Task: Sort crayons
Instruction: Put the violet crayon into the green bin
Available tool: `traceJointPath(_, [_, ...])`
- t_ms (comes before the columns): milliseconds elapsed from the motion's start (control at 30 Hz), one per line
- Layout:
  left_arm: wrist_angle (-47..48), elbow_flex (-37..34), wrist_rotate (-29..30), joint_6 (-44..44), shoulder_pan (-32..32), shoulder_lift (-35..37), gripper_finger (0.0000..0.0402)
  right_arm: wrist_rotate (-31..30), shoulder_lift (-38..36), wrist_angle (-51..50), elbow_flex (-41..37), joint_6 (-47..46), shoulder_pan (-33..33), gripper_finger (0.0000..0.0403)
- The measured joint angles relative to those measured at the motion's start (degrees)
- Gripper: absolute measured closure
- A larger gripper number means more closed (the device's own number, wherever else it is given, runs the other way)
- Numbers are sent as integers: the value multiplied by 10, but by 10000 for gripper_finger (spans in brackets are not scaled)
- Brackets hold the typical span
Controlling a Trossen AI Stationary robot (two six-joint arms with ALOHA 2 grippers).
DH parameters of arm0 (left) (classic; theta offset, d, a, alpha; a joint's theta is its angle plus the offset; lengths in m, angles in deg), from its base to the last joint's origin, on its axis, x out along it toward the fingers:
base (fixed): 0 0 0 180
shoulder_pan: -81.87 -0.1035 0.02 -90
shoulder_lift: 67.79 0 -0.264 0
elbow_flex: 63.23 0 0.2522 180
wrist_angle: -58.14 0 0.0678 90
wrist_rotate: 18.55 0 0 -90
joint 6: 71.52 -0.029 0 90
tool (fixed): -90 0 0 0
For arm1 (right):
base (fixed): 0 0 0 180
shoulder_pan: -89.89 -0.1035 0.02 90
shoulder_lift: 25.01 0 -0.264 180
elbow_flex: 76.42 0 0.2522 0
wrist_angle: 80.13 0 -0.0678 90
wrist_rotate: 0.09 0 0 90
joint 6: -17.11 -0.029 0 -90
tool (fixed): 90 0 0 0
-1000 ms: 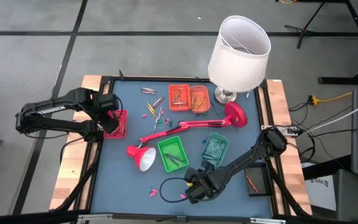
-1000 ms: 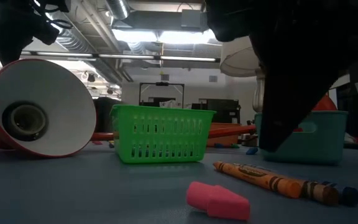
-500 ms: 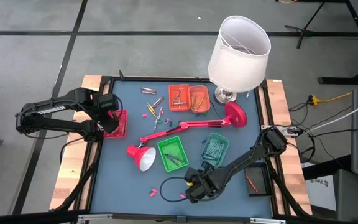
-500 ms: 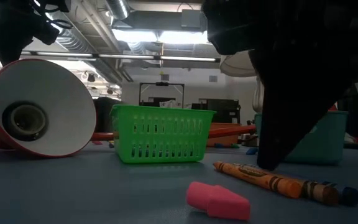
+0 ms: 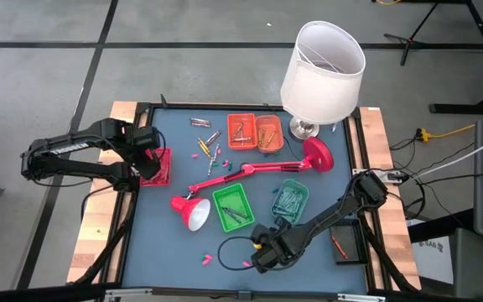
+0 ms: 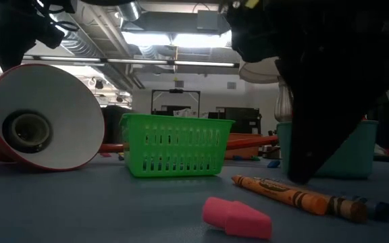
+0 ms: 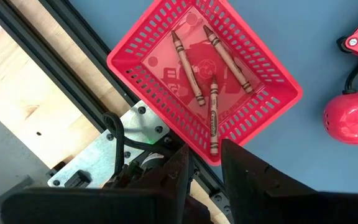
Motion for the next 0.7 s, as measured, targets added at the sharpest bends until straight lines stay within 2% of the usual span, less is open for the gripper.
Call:
traceJointPath(300, [0,0,0,0,0,0,323,2,0,-35,1,-18,1,292])
traceJointPath(700, [0,0,0,0,0,0,323,-14,0,-38,47,-18,-1,292])
